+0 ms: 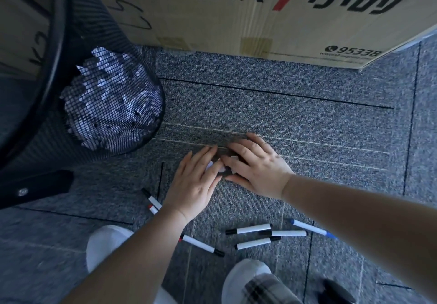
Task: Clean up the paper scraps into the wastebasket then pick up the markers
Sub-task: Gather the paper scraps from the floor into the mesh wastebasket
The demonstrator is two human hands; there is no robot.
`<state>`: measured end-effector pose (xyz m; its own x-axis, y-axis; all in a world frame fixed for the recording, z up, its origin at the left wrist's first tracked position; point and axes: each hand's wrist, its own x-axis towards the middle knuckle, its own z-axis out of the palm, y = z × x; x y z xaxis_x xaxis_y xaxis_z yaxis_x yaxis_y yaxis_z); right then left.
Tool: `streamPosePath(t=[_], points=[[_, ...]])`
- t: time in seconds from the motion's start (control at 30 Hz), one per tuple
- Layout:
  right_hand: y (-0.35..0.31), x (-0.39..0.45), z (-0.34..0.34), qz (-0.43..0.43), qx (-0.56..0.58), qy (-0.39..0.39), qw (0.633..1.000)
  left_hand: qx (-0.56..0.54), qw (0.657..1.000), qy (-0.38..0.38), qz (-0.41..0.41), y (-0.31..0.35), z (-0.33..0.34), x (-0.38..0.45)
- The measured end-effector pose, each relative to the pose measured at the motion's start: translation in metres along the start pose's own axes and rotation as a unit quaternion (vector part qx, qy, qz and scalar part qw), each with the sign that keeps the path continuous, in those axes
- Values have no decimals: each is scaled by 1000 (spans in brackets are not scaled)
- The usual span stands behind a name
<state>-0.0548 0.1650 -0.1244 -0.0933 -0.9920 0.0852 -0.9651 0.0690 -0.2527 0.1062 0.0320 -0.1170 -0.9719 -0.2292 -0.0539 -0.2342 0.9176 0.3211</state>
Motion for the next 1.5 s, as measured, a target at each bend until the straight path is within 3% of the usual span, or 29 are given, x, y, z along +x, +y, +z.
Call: streamPosePath(t=[0.1,0.3,0.4,0.57,0.73,0.97,1.03,1.1,1.27,1.5], points=[[-1,-2,1,1,-32,32,999,4,999,43,5,-2,4,0],[0,0,0,-1,-20,10,1000,62,992,106,20,-5,-3,1],[2,2,-2,1,-12,10,1000,92,990,98,32,-10,-5,0],[7,13,-2,-20,7,31,999,121,982,78,125,-24,-3,6],[14,28,-3,-73,4,43,996,133,977,85,143,-24,-9,14],[18,38,-9,-106,12,-34,994,106,985,41,129,-22,-14,17],[17,43,-14,-63,28,-36,997,93,987,7,133,-25,-18,26],[16,48,-24,37,80,-25,996,85,986,-32,137,-27,-24,35],[29,44,-42,243,199,-29,949,37,987,-100,117,-30,-44,42],[28,26,-51,265,193,-126,936,-34,993,-105,-40,-35,-70,37]])
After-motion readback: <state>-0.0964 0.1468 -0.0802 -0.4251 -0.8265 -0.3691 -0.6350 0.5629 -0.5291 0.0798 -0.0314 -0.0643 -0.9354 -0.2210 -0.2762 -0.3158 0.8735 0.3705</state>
